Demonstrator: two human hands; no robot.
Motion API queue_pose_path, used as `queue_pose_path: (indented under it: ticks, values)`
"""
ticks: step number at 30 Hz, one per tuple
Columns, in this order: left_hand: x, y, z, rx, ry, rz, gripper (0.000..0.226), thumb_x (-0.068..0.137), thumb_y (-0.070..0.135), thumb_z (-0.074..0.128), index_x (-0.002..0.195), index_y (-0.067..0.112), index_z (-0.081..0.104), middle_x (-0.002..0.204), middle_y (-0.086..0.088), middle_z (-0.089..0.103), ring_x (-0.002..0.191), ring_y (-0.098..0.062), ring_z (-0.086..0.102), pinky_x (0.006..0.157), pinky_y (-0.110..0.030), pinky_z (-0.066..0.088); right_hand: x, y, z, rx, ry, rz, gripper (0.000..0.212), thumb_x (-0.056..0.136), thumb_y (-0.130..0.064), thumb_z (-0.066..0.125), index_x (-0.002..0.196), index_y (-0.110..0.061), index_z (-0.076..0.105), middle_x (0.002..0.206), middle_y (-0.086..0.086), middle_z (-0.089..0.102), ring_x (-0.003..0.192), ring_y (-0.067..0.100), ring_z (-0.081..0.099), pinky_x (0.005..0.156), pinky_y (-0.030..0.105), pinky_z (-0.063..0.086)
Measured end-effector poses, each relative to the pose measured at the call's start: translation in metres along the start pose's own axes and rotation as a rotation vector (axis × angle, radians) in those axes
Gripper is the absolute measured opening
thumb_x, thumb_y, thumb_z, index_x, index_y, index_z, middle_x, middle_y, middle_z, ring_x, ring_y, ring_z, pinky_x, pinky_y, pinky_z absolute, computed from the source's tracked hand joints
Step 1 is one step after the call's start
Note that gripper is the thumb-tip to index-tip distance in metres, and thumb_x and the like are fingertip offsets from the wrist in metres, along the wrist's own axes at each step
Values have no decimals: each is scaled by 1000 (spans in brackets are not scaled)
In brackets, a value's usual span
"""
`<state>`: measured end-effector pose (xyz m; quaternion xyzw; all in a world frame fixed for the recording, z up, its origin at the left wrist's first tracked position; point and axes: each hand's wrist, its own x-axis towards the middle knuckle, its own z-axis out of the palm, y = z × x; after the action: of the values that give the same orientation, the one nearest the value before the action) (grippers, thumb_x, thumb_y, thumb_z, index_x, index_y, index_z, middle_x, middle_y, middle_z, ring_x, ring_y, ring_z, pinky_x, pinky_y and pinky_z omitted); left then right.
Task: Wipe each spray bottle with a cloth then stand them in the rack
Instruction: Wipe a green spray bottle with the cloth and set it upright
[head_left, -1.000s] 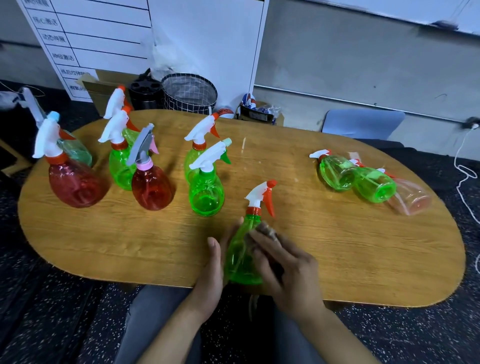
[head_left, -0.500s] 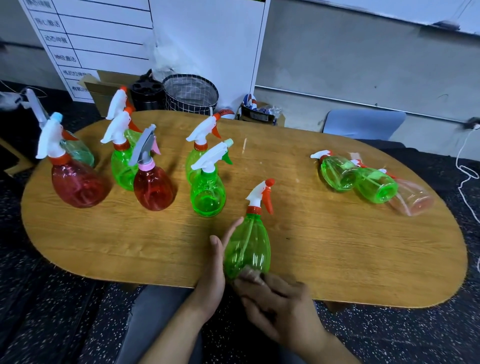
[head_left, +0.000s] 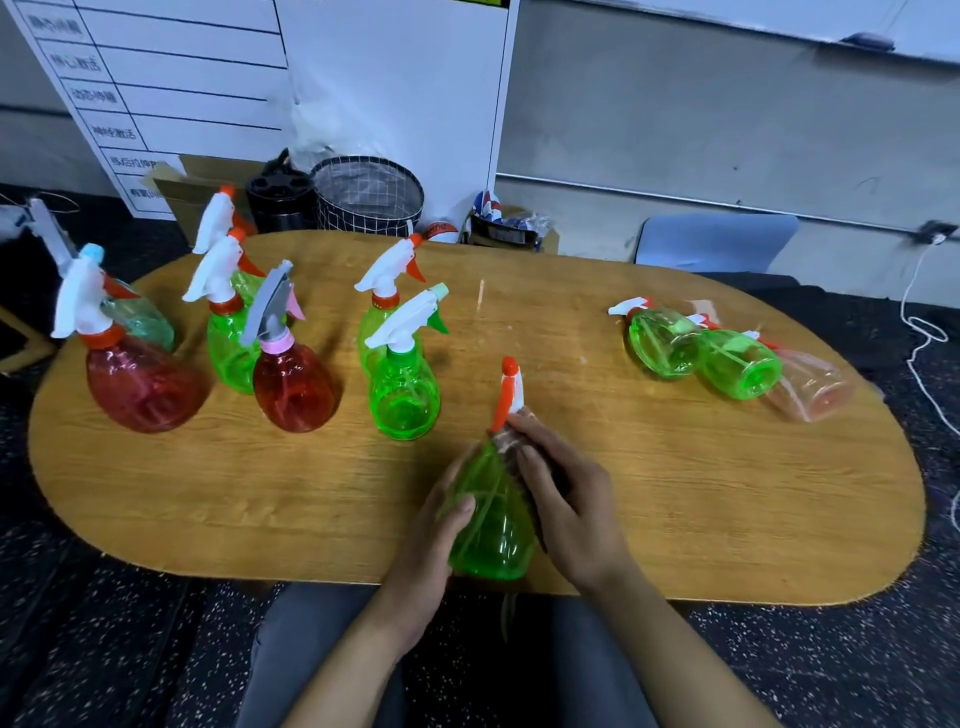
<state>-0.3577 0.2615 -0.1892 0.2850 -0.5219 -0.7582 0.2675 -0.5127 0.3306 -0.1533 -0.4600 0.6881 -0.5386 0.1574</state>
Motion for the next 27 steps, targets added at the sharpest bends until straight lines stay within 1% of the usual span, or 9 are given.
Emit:
queue_pose_path:
  ticks: [3,7,10,14,17,19,22,24,27]
  values:
    - [0,-3,-1,2,7,5,61,98,50,56,157,38,46,157,7,57,146,-17,53,120,-59,42,-3,1,13,-216,40,-55,33,105,-34,54,135,-33,69,128,-15,71,117,2,67,96,37,57]
    - [0,-8,-7,-80,19,-80,55,103,58,38,153,44,53,159,7,55,150,-15,49,115,-38,49,-22,4,14,-361,-22,-228,34,105,-39,53,135,-33,69,127,-7,70,106,11,72,82,35,60]
    - [1,-8,-6,-45,60,-72,65,102,66,28,158,39,47,163,4,51,153,-18,45,126,-46,35,-40,12,5,-491,-177,-515,31,105,-35,59,133,-31,71,117,-3,71,92,18,73,70,36,61]
    - [3,-5,-2,-26,50,-12,69,96,76,26,153,48,50,159,8,54,148,-20,51,124,-52,38,-57,17,-1,-598,-358,-804,30,99,-29,66,129,-29,73,102,-5,70,80,17,69,62,32,58]
    - [1,-6,-3,-40,59,-20,72,93,79,28,154,47,50,160,3,54,151,-22,48,126,-55,33,-46,5,-10,-383,-239,-677,31,101,-24,66,131,-24,73,113,-3,71,86,15,71,73,30,60]
    - [0,-9,-4,-48,34,-42,72,92,80,30,154,49,49,160,6,54,151,-19,47,121,-48,43,-28,-3,-12,-239,-98,-444,32,104,-31,61,133,-24,72,117,-1,71,92,14,72,75,35,60]
    - [-2,-11,-3,-46,-3,-67,71,86,85,30,150,58,49,158,17,54,147,-8,50,106,-32,55,-2,-5,-4,-333,36,-209,36,104,-45,55,134,-33,71,127,-5,72,104,11,74,81,38,62]
    - [-2,-9,-4,-65,-17,-79,78,82,89,34,151,55,49,157,15,56,144,-6,53,104,-31,56,-3,-3,5,-431,-3,-239,36,104,-45,53,133,-35,71,128,-7,72,102,11,74,77,37,62]
    - [-2,-2,-2,-82,-15,-72,85,86,86,38,157,40,45,159,8,55,148,-10,50,120,-37,45,-19,-1,6,-502,-128,-420,32,105,-41,56,132,-33,72,120,-5,71,94,16,73,73,35,61]
